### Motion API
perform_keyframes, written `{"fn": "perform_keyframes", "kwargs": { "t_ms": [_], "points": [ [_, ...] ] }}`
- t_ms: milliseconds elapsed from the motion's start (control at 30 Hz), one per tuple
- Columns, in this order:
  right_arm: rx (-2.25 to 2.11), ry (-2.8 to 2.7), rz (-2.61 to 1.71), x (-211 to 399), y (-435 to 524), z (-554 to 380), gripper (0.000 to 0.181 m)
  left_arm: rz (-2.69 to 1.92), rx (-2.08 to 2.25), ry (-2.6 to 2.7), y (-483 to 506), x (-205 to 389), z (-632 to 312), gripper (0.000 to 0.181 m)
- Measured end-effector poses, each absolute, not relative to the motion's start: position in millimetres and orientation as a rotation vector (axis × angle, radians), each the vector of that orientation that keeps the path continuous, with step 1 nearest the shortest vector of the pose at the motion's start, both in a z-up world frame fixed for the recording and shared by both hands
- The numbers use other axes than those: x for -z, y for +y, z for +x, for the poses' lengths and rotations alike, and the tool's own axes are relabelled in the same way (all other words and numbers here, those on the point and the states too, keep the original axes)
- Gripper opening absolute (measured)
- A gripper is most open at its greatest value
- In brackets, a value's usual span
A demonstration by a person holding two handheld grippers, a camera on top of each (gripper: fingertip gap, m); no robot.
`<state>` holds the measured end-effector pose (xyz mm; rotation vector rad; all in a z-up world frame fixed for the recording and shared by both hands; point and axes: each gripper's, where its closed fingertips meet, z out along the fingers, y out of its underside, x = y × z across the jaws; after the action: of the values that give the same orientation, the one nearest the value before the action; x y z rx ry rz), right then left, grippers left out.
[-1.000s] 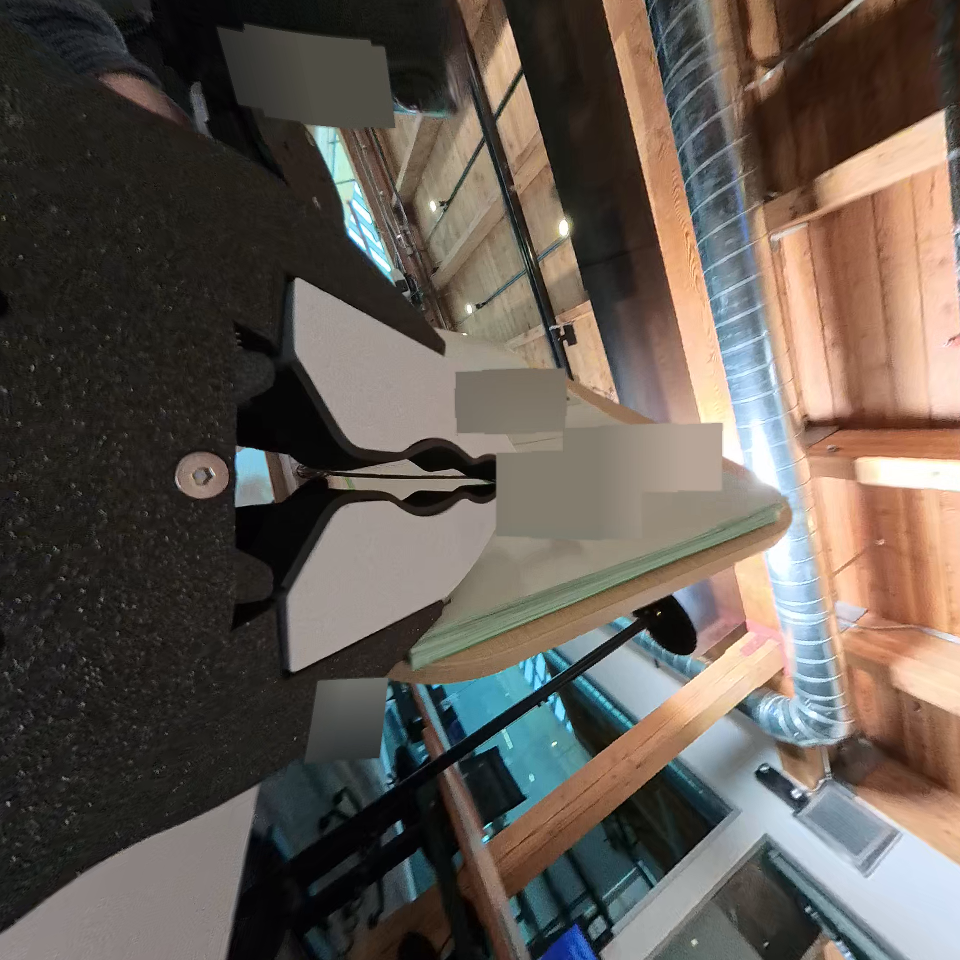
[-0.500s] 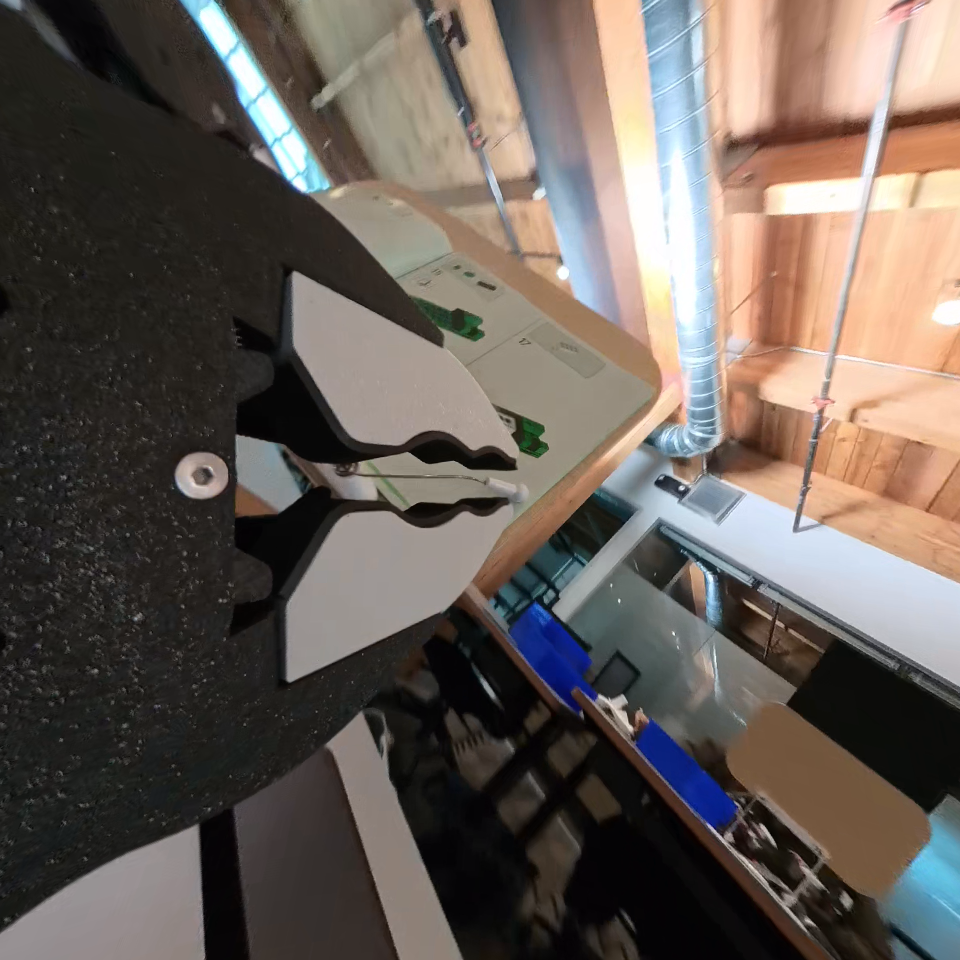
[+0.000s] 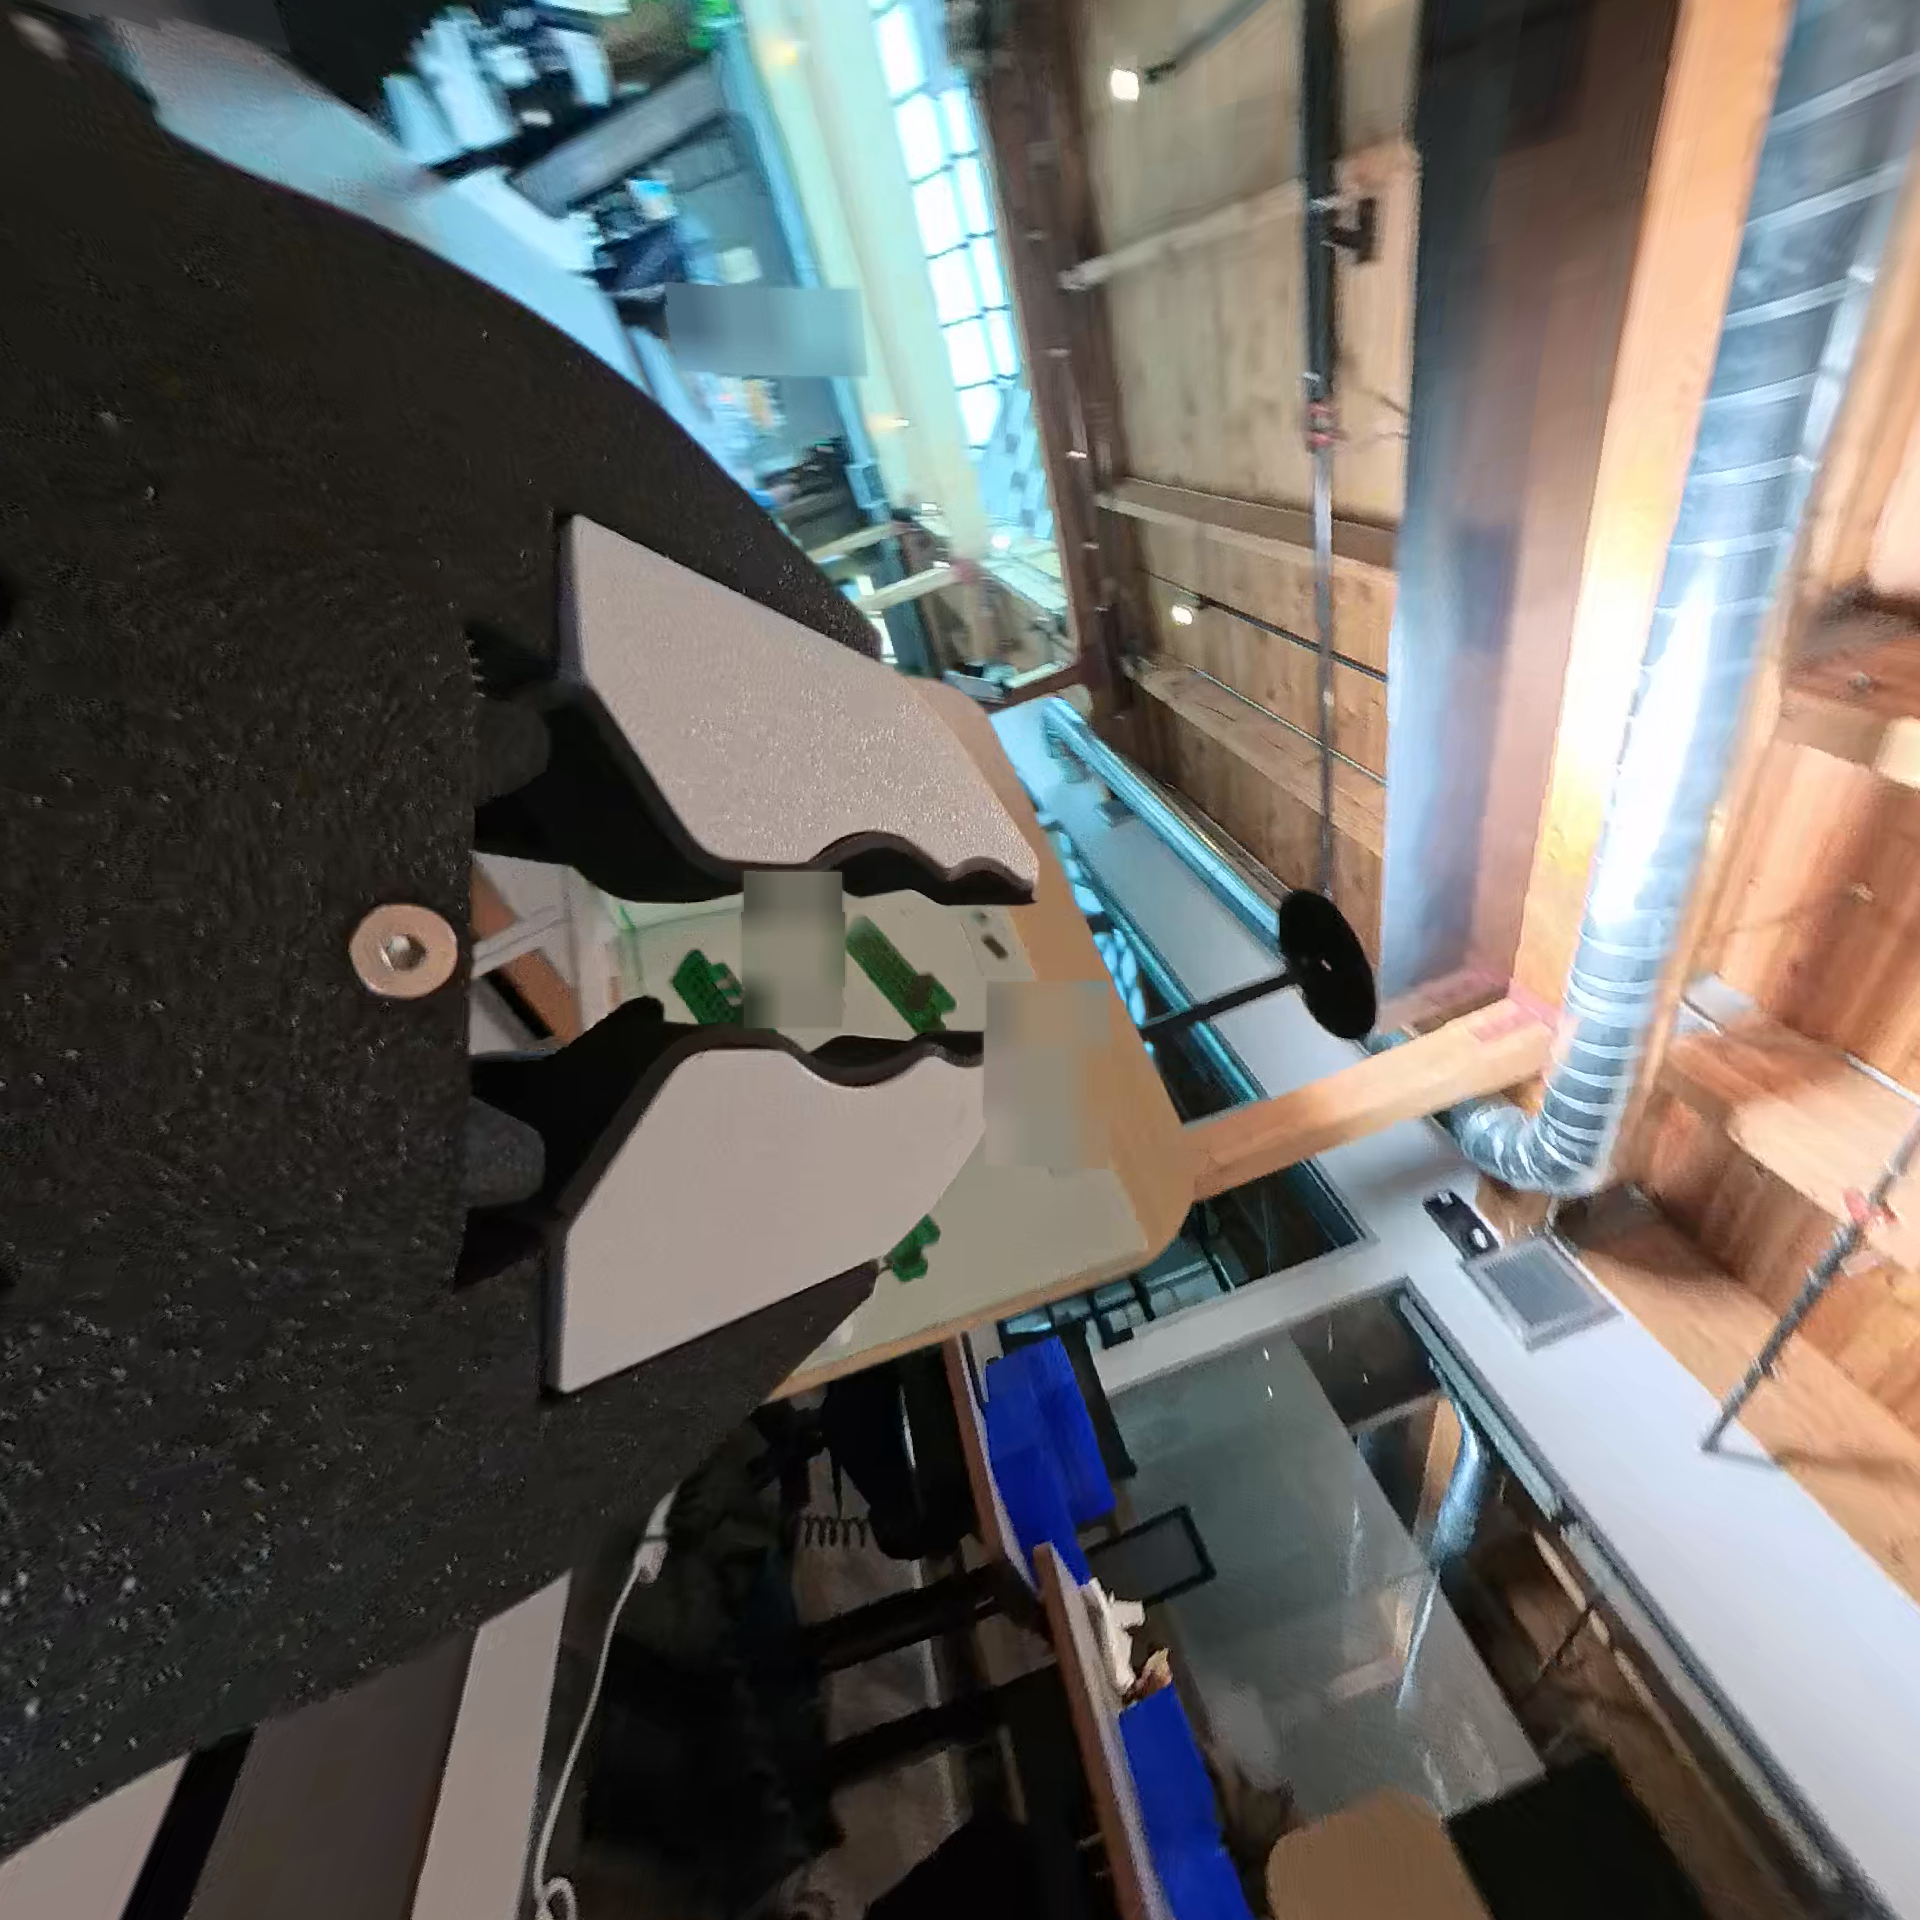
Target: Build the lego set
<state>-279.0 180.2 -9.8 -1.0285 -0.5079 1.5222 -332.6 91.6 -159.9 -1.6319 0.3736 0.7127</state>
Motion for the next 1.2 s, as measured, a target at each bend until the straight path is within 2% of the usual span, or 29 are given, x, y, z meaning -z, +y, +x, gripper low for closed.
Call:
{"fn": "perform_keyframes", "kwargs": {
  "t_ms": [133,300,567,800,1200],
  "points": [
    [-1.301,-0.891,-0.979,32.9,142.1,-262.2,0.029,-1.6,-0.783,0.401,56.1,180.8,-339.7,0.0],
    [-1.033,-1.251,-0.953,111.4,115.7,-210.7,0.03,-1.551,-0.747,0.308,33.1,201.7,-349.0,0.0],
    [-0.834,-1.183,-0.997,192.8,124.7,-112.7,0.029,-1.452,-0.811,0.434,38.6,211.3,-328.4,0.0],
    [-0.788,-1.11,-1.033,209.4,137.7,-94.2,0.028,-1.468,-0.796,0.524,48.2,228.1,-314.6,0.0],
    [-0.782,-1.149,-1.167,228.6,148.7,-95.4,0.027,-1.42,-0.714,0.421,37.7,211.7,-330.1,0.0]
  ]
}}
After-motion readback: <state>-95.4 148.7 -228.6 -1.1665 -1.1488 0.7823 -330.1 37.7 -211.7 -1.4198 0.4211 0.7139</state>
